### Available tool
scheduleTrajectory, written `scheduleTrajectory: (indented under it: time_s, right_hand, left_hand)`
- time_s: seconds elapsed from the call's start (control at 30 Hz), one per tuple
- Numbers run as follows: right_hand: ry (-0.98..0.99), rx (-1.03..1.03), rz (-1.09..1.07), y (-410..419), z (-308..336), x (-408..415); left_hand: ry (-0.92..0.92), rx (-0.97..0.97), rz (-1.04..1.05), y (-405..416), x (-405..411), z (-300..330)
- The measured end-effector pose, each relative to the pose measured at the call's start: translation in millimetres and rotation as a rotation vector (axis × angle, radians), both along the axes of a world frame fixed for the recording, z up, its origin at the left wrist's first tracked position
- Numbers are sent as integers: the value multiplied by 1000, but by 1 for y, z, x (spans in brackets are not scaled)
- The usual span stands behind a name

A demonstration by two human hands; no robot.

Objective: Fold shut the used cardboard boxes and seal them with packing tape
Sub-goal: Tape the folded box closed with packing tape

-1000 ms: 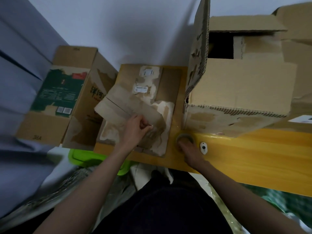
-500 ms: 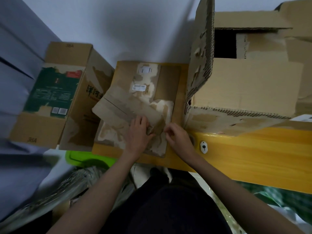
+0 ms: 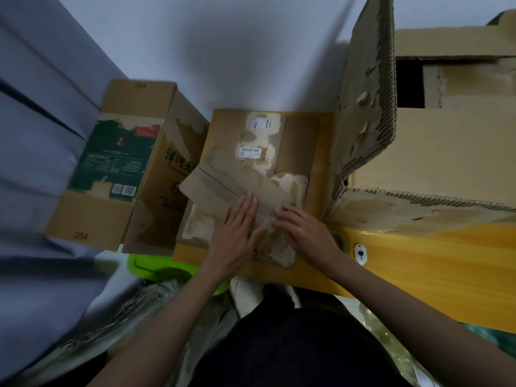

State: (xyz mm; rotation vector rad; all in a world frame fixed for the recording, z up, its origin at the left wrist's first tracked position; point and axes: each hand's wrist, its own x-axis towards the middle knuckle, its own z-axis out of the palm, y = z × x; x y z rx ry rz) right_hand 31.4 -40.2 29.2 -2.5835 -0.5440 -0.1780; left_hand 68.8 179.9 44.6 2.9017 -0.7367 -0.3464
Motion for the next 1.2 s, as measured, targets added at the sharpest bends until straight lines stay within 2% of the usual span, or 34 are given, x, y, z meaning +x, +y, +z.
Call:
scheduleTrajectory:
  time_s: [0.27, 0.4, 0.47, 0.53, 0.63, 0.7, 0.8, 0.9, 1.0, 1.1, 1.2]
  right_hand:
    - [23, 15, -23, 6, 0, -7]
    - [0, -38, -71, 13, 8, -8]
    - [40, -27, -179, 16, 12, -8]
    - [134, 42, -298, 21, 19, -6]
    - [485, 390, -464, 37, 26, 3]
    - [692, 588, -639, 47, 25, 9]
    - [857, 751, -819, 57, 21, 10]
    - [825, 783, -904, 67, 24, 9]
    - [650, 712, -898, 70, 41, 13]
    - [513, 605, -851, 65, 45, 27]
    - [559, 502, -799, 58, 37, 41]
  left_hand:
    - [44, 45, 157, 53, 101, 14]
    - [35, 26, 184, 56, 103, 7]
    - [7, -18, 219, 51, 99, 3]
    - [-33, -59, 240, 51, 103, 5]
    - [-93, -158, 321, 59, 118, 11]
    - [-50, -230, 374, 66, 129, 13]
    - [33, -253, 422, 69, 142, 16]
    - [96, -317, 495, 73, 145, 22]
    - [46, -442, 588, 81, 128, 34]
    - [14, -390, 694, 91, 102, 36]
    - [166, -337, 739, 97, 83, 23]
